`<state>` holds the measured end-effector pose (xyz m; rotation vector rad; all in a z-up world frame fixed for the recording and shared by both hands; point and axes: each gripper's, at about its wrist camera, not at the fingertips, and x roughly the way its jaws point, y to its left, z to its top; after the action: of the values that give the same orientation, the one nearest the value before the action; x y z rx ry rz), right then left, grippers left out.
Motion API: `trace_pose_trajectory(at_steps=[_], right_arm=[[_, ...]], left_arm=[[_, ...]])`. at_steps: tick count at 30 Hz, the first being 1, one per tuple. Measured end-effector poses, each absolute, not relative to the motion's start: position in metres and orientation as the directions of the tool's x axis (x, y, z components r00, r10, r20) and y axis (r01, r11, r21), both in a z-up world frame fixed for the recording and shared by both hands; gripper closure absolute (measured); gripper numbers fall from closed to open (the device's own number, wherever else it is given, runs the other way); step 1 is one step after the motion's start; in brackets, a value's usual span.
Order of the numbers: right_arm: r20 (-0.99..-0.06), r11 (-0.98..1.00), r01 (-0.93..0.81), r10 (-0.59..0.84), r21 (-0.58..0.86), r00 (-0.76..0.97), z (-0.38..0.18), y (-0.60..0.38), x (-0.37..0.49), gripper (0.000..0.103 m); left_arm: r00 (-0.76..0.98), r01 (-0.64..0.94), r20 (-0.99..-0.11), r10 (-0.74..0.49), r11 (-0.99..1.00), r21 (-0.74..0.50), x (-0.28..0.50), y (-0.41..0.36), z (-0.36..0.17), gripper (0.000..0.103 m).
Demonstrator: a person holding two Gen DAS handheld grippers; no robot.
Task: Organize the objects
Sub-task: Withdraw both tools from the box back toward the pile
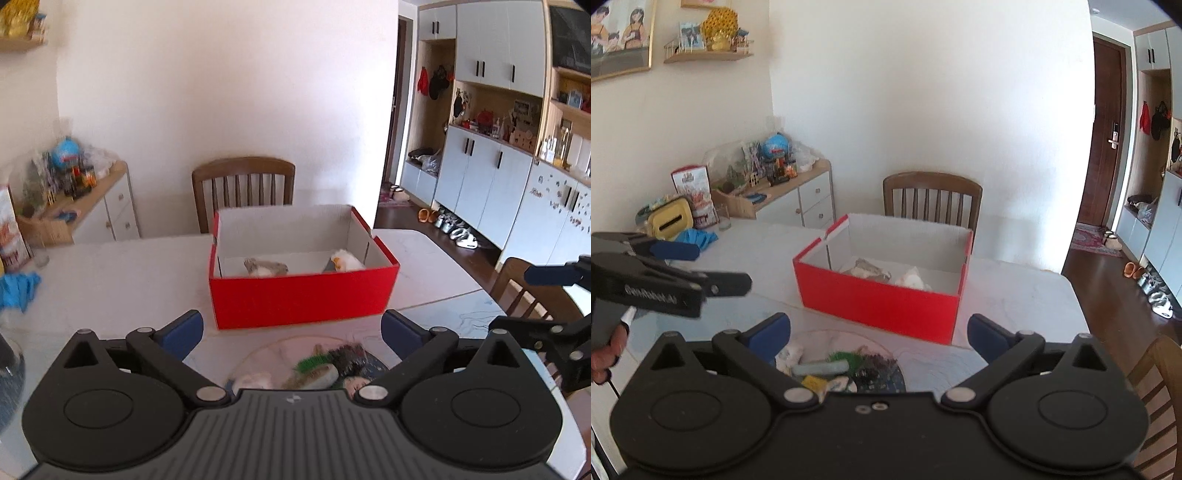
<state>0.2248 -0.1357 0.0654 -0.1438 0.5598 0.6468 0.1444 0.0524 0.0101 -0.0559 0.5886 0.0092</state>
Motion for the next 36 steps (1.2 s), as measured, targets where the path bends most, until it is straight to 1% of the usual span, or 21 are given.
trace_pose_trajectory(at_steps=[3,9,15,17,20,25,30,36], right_arm=[[-0.552,0.795,-0.605,0.524,0.044,0.648,0.054,-0.135,0.223,0.001],[-0.582,0.796,-0.603,0.514,0.05,0.63,0.028,-0.135,0.214,0.001],[-0.624,0.784,-0.616,0.522,0.082,0.581,0.003,-0.13,0.204,0.002],[-0.639,0.776,-0.625,0.523,0.084,0.564,-0.006,-0.126,0.2,0.002],[-0.659,0.762,-0.643,0.522,0.076,0.541,-0.015,-0.117,0.195,0.002],[-0.696,0.751,-0.656,0.512,0.078,0.503,-0.034,-0.103,0.189,0.003],[-0.733,0.748,-0.66,0.489,0.073,0.473,-0.053,-0.092,0.187,0.005],[-0.765,0.742,-0.667,0.467,0.066,0.444,-0.068,-0.077,0.187,0.008]], left_arm=[[0.811,-0.027,-0.583,-0.04,0.994,-0.106,0.139,0.057,-0.004,0.0],[0.795,-0.045,-0.606,-0.028,0.993,-0.105,0.121,0.063,-0.034,0.0],[0.785,-0.064,-0.618,-0.03,0.989,-0.13,0.113,0.074,-0.058,0.0],[0.788,-0.064,-0.616,-0.011,0.993,-0.099,0.114,0.076,-0.065,0.0],[0.78,-0.069,-0.625,-0.003,0.993,-0.091,0.119,0.082,-0.076,0.0],[0.776,-0.132,-0.626,0.078,0.991,-0.04,0.126,0.093,-0.096,0.0],[0.767,-0.14,-0.634,0.097,0.99,-0.018,0.136,0.105,-0.114,0.0],[0.727,-0.163,-0.677,0.114,0.987,-0.009,0.158,0.12,-0.136,0.0]])
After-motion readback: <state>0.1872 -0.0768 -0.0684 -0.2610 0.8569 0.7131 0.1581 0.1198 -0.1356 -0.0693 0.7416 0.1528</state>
